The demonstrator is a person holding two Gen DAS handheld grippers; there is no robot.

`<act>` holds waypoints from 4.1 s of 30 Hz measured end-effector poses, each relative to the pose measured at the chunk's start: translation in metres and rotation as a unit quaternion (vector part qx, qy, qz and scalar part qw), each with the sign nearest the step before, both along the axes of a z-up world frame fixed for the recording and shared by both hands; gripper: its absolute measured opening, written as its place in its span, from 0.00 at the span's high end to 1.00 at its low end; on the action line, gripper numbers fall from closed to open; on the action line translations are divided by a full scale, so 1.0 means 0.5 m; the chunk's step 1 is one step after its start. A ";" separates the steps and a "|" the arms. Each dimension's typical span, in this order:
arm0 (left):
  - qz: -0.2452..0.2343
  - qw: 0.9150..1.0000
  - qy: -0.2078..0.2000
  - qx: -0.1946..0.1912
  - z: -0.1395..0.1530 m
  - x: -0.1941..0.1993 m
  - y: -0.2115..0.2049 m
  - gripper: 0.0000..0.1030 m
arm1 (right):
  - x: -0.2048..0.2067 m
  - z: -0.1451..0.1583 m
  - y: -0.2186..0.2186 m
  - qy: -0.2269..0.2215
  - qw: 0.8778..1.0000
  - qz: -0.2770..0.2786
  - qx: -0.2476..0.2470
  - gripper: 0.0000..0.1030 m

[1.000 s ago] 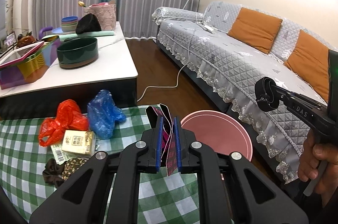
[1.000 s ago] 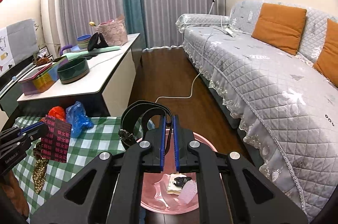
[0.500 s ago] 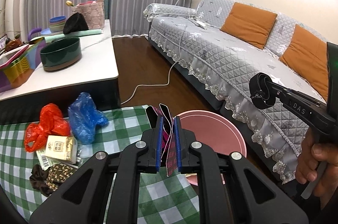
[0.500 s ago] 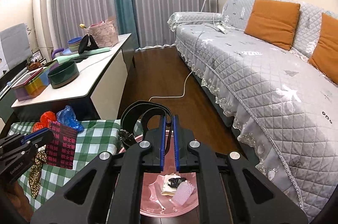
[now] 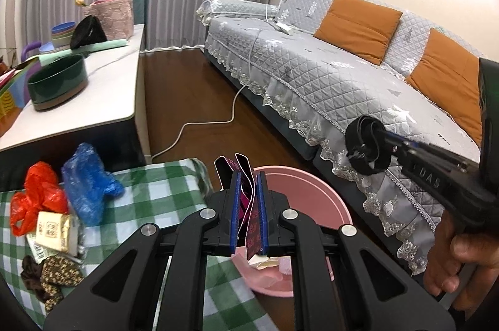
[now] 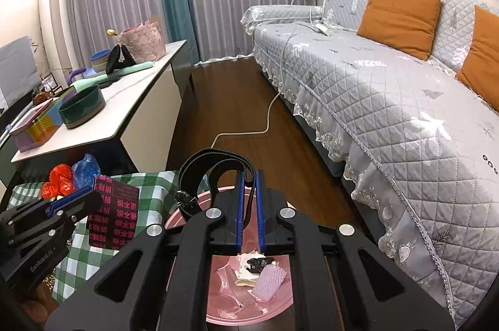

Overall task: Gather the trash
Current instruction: 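Open the right tool to drop the strap while the left tool drops the card into the bin, then move both open tools back to the red and blue plastic bags, then grasp the red plastic bag with the left tool while the right tool grasps the blue bag, then lift both bags and carry them toward the pink bin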

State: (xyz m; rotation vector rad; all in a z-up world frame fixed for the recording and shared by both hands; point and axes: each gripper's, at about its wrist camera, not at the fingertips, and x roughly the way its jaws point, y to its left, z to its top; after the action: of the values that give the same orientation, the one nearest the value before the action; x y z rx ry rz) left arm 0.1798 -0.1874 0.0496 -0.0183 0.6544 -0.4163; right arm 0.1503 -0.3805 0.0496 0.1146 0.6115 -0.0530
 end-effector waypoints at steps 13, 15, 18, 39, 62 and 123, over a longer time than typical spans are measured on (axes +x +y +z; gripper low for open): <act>0.003 0.999 0.033 -0.006 -0.027 0.050 -0.011 0.70 | 0.024 -0.023 -0.020 0.013 1.000 -0.011 0.019 0.54; 0.005 0.999 0.036 -0.007 -0.027 0.046 0.001 0.70 | 0.024 -0.022 -0.023 0.011 1.000 -0.015 0.025 0.53; 0.008 0.999 0.036 -0.007 -0.021 0.033 0.022 0.70 | 0.023 -0.019 -0.021 0.008 0.999 -0.015 0.030 0.53; 0.076 0.996 -0.051 0.010 0.099 -0.083 0.309 0.44 | -0.044 0.031 0.115 -0.058 0.996 0.058 0.032 0.53; 0.163 0.985 0.053 -0.030 -0.062 0.083 0.617 0.80 | 0.015 -0.018 0.300 -0.018 0.988 0.133 0.074 0.72; 0.124 0.992 0.016 0.019 0.010 0.012 0.554 0.93 | 0.077 0.021 0.476 0.021 0.984 0.179 -0.001 0.99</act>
State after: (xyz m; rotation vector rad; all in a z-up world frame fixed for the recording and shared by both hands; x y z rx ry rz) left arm 0.1859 0.0894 0.0546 -0.0700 0.6828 -0.1649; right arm 0.1886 -0.1427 0.0599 0.0005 0.6663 0.2935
